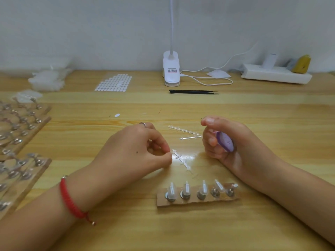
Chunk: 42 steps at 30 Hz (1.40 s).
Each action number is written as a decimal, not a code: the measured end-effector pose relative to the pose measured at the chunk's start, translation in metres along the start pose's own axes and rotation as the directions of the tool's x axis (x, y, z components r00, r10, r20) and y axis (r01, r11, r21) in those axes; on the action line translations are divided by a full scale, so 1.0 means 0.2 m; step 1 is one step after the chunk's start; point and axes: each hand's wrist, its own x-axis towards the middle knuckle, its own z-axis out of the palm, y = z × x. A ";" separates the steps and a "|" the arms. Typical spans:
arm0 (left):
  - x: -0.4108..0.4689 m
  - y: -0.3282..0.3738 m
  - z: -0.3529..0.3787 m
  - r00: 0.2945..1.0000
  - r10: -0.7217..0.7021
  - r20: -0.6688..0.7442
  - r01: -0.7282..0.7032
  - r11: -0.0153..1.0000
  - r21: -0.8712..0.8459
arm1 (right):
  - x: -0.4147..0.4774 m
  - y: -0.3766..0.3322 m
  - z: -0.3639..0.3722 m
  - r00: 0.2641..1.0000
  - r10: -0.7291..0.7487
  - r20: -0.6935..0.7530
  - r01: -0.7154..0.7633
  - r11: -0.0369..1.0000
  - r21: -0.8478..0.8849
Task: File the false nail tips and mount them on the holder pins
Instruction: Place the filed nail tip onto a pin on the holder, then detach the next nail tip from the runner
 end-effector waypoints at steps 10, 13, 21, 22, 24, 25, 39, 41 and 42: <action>-0.01 0.02 0.03 0.999 0.038 0.019 -0.041 0.983 0.180 | 0.00 0.00 0.00 1.000 0.003 -0.007 -0.004 1.000 -0.028; -0.01 0.02 0.03 0.998 0.057 0.010 -0.058 0.979 0.198 | -0.01 0.00 0.01 1.000 -0.004 -0.014 0.003 0.999 -0.045; 0.01 -0.01 0.04 0.993 0.086 0.076 -0.080 0.994 -0.068 | -0.01 -0.01 0.02 1.000 0.002 -0.029 -0.002 1.000 -0.028; 0.02 -0.01 0.04 0.993 0.091 0.081 -0.082 0.991 -0.109 | -0.01 -0.01 0.02 1.000 0.001 -0.026 -0.001 1.000 -0.024; 0.02 0.00 0.04 0.991 0.099 0.092 -0.081 0.980 -0.184 | -0.02 -0.01 0.02 1.000 -0.007 -0.026 0.006 1.000 -0.025; 0.02 0.00 0.05 0.991 0.100 0.093 -0.076 0.969 -0.236 | -0.02 0.00 0.02 0.999 -0.016 -0.032 0.015 0.999 -0.030; 0.00 0.06 0.03 0.992 0.107 0.071 -0.048 0.820 -0.571 | -0.06 0.02 0.07 0.973 -0.229 -0.029 0.178 0.828 -0.531; 0.00 0.06 0.04 0.995 0.097 0.023 -0.066 0.812 -0.580 | -0.06 0.02 0.07 0.975 -0.218 -0.038 0.170 0.849 -0.499; 0.00 0.07 0.04 0.996 0.091 -0.001 -0.074 0.812 -0.579 | -0.06 0.01 0.06 0.976 -0.215 -0.044 0.168 0.860 -0.482</action>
